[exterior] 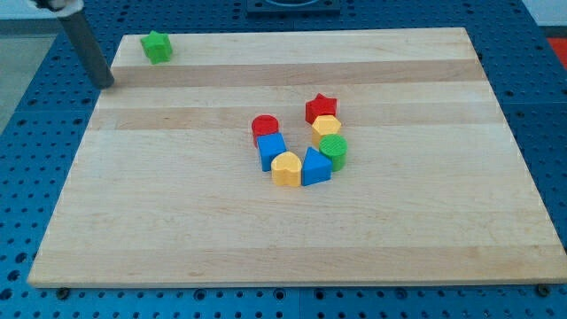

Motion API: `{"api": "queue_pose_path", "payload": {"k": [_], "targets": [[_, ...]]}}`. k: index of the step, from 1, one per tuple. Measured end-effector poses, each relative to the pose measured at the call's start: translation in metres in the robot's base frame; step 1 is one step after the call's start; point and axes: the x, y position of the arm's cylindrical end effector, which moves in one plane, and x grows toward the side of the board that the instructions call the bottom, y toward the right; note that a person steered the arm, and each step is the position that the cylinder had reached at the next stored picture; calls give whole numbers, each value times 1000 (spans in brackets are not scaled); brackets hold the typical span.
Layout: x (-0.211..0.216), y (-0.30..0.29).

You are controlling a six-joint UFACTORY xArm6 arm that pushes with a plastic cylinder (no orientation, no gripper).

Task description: Push the green star towards the center

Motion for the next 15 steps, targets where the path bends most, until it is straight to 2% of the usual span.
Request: {"api": "queue_pose_path", "payload": {"k": [1, 2, 3, 6, 9, 12, 15], "targets": [[-24, 0], [-75, 0], [-101, 16], [-99, 86], [-82, 72], [-47, 74], [-44, 147]]}}
